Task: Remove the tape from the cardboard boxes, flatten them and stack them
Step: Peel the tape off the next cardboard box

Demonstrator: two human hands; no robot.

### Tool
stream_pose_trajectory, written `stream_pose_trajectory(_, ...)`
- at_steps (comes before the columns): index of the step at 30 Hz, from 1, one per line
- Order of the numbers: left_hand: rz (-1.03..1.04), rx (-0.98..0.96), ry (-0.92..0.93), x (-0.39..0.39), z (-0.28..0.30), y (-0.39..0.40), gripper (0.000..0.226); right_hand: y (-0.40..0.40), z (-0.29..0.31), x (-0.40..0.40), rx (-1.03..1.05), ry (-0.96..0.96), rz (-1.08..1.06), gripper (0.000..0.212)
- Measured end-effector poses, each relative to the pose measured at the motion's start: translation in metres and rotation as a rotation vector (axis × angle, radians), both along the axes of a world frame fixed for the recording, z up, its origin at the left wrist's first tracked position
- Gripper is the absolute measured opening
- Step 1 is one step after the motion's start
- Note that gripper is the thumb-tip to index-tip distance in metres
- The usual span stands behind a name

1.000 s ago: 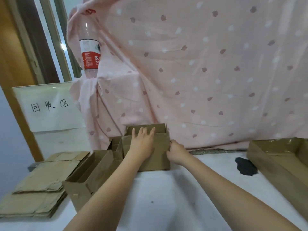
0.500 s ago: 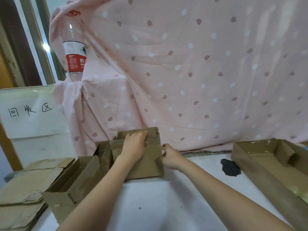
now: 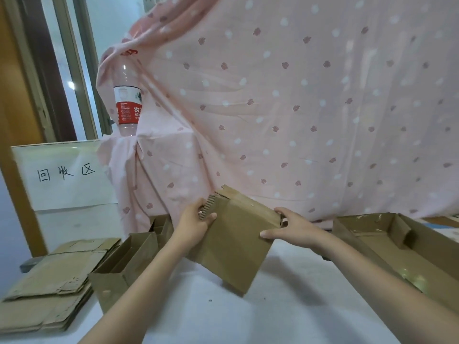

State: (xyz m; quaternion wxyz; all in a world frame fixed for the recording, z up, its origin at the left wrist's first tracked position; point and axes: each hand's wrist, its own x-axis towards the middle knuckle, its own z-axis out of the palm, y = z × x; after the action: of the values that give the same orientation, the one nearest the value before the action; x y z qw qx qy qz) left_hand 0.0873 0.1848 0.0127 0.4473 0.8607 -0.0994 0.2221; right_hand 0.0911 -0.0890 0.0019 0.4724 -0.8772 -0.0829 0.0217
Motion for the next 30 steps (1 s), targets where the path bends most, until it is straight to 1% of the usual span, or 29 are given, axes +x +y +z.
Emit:
stream_pose_trajectory(4, -0.025, -0.108, 0.077, -0.019, -0.004, 0.007, 0.016, -0.001, 0.012, -0.02, -0.029, -0.054, 0.0, 0.109)
stream_pose_trajectory(5, 0.017, -0.079, 0.056, -0.024, -0.002, 0.008, 0.022, 0.0, 0.013, -0.024, -0.047, -0.07, 0.017, 0.107)
stream_pose_trajectory(8, 0.222, 0.119, -0.118, -0.037, 0.007, 0.009, 0.043, 0.006, 0.015, -0.034, -0.076, -0.098, 0.06, 0.107)
stream_pose_trajectory(10, 0.243, 0.182, -0.185, -0.049, 0.016, 0.0, 0.047, 0.012, 0.015, -0.042, -0.118, -0.12, 0.096, 0.109)
stream_pose_trajectory(11, 0.206, 0.226, -0.188, -0.054, 0.019, -0.007, 0.046, 0.015, 0.014, -0.046, -0.148, -0.136, 0.117, 0.111)
stream_pose_trajectory(13, 0.064, 0.353, -0.138, -0.062, 0.023, -0.025, 0.043, 0.022, 0.011, -0.052, -0.179, -0.165, 0.152, 0.112)
stream_pose_trajectory(16, -0.088, 0.565, 0.032, -0.069, 0.019, -0.048, 0.044, 0.028, 0.003, -0.057, -0.167, -0.175, 0.16, 0.106)
stream_pose_trajectory(19, -0.142, 0.788, 0.162, -0.073, 0.007, -0.058, 0.051, 0.025, -0.003, -0.062, -0.181, -0.166, 0.172, 0.09)
stream_pose_trajectory(21, -0.133, 0.894, 0.149, -0.072, -0.002, -0.058, 0.053, 0.02, -0.005, -0.063, -0.16, -0.154, 0.2, 0.074)
stream_pose_trajectory(23, -0.108, 0.947, 0.104, -0.07, -0.009, -0.056, 0.06, 0.015, -0.003, -0.063, -0.115, -0.144, 0.207, 0.058)
stream_pose_trajectory(26, -0.112, 0.958, 0.095, -0.069, -0.015, -0.056, 0.082, 0.008, 0.001, -0.061, -0.138, -0.165, 0.18, 0.034)
stream_pose_trajectory(28, -0.113, 0.984, 0.082, -0.071, -0.017, -0.055, 0.096, 0.006, 0.003, -0.061, -0.177, -0.191, 0.16, 0.03)
stream_pose_trajectory(30, -0.098, 1.005, 0.059, -0.071, -0.02, -0.055, 0.103, 0.006, 0.005, -0.061, -0.197, -0.213, 0.155, 0.025)
